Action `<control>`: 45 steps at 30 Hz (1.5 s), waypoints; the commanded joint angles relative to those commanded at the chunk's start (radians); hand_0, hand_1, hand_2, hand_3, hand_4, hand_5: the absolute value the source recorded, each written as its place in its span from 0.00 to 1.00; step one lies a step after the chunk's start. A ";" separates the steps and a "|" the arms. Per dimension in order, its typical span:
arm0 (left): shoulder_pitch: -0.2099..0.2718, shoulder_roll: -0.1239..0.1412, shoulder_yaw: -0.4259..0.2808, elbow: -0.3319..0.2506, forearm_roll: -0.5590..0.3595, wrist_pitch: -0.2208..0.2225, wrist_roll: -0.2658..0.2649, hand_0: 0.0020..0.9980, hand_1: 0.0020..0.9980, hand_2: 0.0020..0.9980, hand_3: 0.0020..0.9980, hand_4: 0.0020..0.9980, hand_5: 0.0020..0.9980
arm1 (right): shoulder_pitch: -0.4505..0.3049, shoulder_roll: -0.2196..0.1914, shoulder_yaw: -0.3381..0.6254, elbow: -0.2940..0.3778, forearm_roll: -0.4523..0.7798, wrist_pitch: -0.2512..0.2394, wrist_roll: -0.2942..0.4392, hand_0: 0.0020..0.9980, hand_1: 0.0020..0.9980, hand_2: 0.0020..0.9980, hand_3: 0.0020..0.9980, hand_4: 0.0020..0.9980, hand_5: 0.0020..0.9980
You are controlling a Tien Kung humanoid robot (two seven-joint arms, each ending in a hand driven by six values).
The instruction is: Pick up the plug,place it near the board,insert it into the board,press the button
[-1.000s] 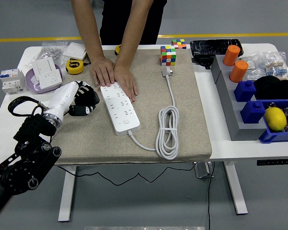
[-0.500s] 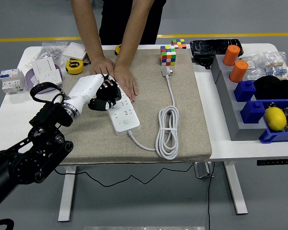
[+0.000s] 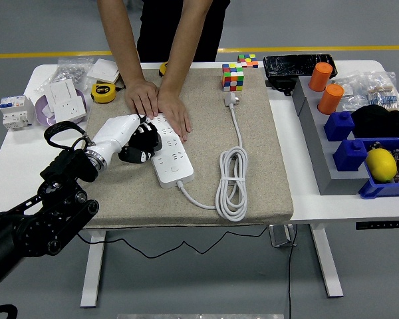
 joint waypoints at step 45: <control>0.002 -0.011 0.002 0.035 0.027 -0.042 0.005 0.63 0.76 0.67 0.61 0.87 0.14 | -0.004 -0.002 0.005 0.000 -0.005 0.003 0.000 0.81 0.73 0.71 0.69 1.00 0.69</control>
